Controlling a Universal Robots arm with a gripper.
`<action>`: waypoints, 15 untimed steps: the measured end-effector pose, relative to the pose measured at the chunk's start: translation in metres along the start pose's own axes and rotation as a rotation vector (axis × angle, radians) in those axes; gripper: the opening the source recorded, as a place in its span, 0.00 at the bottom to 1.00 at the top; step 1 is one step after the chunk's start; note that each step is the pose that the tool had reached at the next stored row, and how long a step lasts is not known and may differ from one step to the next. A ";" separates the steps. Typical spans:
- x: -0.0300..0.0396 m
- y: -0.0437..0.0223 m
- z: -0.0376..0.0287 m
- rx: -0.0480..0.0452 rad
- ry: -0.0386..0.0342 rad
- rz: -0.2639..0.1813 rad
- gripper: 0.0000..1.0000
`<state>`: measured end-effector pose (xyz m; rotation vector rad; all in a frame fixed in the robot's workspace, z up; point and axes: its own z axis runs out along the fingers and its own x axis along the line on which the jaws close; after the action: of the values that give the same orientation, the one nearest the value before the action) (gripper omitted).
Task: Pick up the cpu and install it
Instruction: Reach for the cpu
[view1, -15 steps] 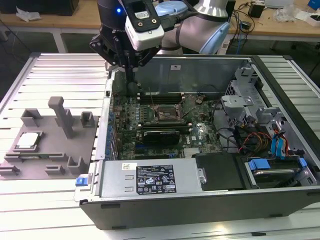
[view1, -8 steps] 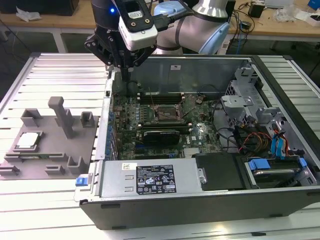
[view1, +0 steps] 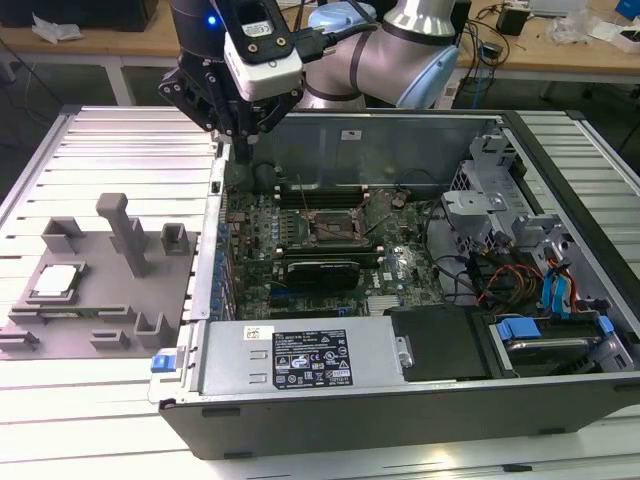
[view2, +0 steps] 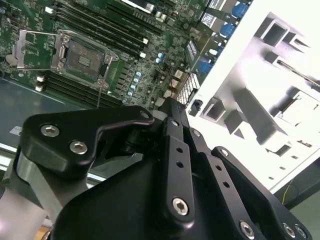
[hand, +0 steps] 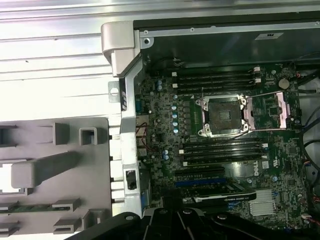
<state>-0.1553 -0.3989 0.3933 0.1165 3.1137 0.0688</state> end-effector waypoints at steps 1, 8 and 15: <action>0.0020 -0.0001 0.0000 -0.0001 -0.0001 0.000 0.11; 0.0198 -0.0015 -0.0005 -0.0001 -0.0006 0.000 0.11; 0.0304 -0.0023 -0.0008 -0.0001 -0.0009 0.000 0.11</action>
<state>-0.1857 -0.3989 0.3932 0.1165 3.1128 0.0689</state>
